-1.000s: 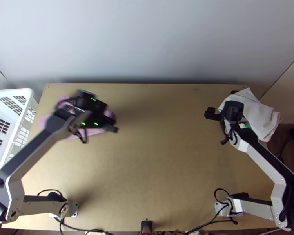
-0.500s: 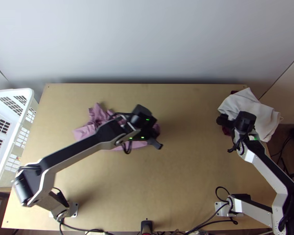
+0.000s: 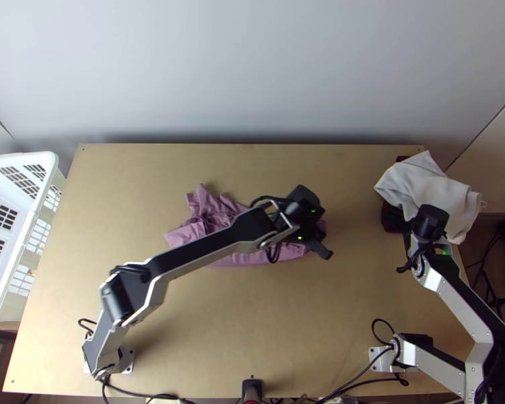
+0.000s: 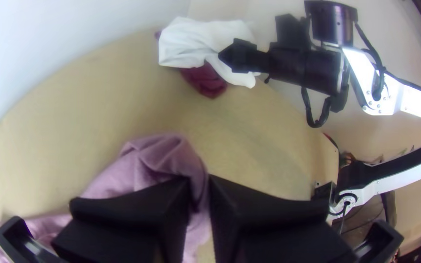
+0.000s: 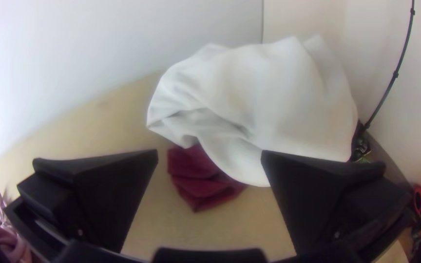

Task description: Fold the t-shirt

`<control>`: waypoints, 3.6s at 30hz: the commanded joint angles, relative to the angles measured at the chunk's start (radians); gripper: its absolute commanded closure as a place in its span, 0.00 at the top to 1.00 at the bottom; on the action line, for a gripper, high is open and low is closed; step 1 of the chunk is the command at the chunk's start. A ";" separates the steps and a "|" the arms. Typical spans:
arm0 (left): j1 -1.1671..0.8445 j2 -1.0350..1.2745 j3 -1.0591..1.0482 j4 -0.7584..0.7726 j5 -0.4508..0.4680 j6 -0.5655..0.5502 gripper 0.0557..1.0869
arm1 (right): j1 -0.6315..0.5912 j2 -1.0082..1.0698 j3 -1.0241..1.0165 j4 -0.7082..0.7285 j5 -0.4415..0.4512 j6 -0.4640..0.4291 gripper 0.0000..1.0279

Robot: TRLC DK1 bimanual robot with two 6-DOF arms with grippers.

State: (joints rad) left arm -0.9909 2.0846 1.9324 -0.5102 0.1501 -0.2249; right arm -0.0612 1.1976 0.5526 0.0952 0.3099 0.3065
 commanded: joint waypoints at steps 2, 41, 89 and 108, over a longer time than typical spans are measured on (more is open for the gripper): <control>-0.018 0.141 0.192 -0.125 0.022 -0.004 0.96 | -0.057 -0.023 -0.029 0.012 0.000 -0.003 0.96; 0.410 -0.836 -0.921 -0.182 -0.037 0.041 0.96 | 0.655 -0.164 0.059 -0.399 -0.109 -0.303 0.96; 0.509 -0.982 -1.069 -0.175 -0.037 0.038 0.96 | 0.475 -0.199 0.796 -0.086 0.132 -0.264 0.04; 0.353 -0.952 -1.056 -0.122 -0.020 0.013 0.96 | 0.555 -0.245 0.750 -0.089 0.121 -0.284 0.04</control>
State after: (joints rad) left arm -0.5217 1.1069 0.8711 -0.6708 0.1150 -0.1970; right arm 0.4530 0.9199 1.2411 0.0097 0.4309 0.0292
